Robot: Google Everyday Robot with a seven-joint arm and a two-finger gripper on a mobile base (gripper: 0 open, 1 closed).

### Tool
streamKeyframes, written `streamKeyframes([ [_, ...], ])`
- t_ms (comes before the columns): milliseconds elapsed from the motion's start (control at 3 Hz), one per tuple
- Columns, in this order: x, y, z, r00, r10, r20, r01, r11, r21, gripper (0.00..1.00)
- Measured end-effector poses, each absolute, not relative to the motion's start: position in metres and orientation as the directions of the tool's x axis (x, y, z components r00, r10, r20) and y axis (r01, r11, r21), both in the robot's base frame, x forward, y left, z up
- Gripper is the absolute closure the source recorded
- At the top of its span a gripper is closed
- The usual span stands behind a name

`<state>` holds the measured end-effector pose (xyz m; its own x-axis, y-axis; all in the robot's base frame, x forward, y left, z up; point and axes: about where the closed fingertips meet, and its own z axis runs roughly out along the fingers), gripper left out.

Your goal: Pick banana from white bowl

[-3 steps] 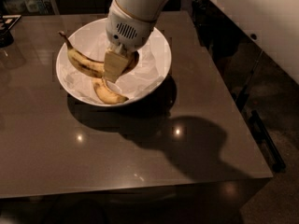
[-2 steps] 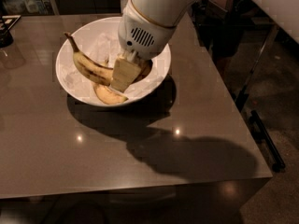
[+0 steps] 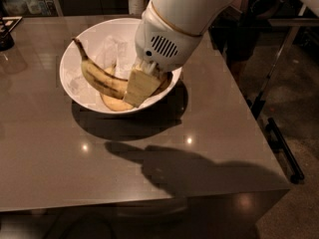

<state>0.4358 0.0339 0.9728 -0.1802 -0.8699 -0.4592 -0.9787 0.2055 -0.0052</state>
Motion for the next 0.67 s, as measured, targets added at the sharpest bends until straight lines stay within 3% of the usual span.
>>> streamKeyframes([
  [333, 0.3736, 0.0021, 0.9791, -0.222, -0.839, -0.497, -0.966, 0.259, -0.007, 1.00],
  [667, 0.3693, 0.0047, 0.9856, -0.212, -0.839, -0.500, -0.966, 0.257, -0.022, 1.00],
])
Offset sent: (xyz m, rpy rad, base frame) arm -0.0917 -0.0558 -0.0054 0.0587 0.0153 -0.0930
